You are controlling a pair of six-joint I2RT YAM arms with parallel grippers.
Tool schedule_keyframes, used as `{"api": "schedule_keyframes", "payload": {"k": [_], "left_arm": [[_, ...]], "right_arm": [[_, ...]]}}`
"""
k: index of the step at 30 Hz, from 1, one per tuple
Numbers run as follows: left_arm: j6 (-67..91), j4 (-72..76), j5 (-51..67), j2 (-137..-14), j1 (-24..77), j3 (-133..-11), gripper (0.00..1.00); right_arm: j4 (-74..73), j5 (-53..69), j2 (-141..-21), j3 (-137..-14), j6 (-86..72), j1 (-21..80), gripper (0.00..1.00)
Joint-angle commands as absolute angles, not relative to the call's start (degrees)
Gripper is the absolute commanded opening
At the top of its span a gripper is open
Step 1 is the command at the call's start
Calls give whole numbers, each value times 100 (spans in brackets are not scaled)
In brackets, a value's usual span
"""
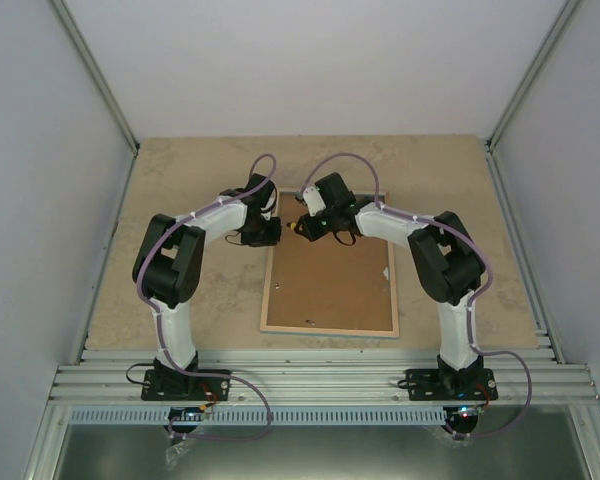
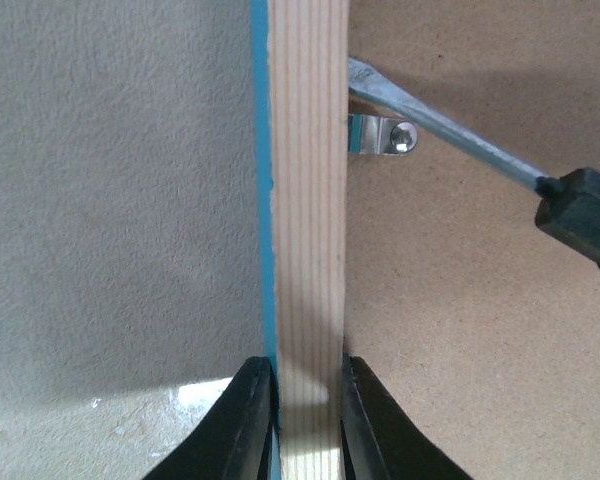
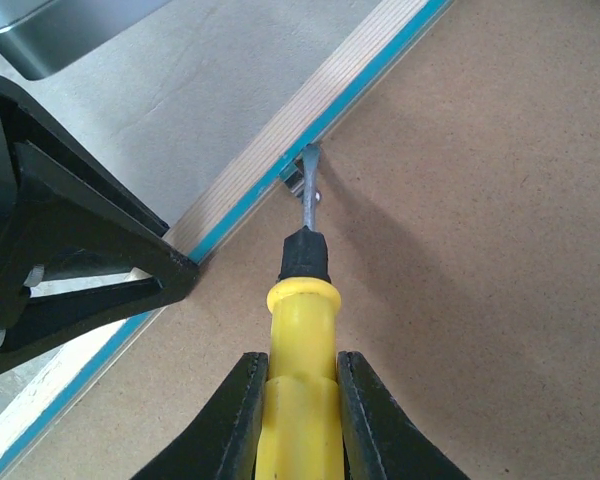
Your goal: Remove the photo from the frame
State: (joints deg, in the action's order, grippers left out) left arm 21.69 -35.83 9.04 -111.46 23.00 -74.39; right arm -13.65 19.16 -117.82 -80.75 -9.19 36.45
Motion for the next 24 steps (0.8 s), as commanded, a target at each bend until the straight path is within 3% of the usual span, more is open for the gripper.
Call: {"api": "schedule_keyframes", "payload": {"k": [1, 24], "left_arm": [[2181, -3529, 1068, -10969, 2364, -7377, 14], [2309, -3392, 955, -10888, 2310, -7249, 12]], "right_arm": [[-1960, 2248, -11981, -8183, -719, 3684, 1], [-2921, 2608, -11819, -8078, -145, 3841, 0]]}}
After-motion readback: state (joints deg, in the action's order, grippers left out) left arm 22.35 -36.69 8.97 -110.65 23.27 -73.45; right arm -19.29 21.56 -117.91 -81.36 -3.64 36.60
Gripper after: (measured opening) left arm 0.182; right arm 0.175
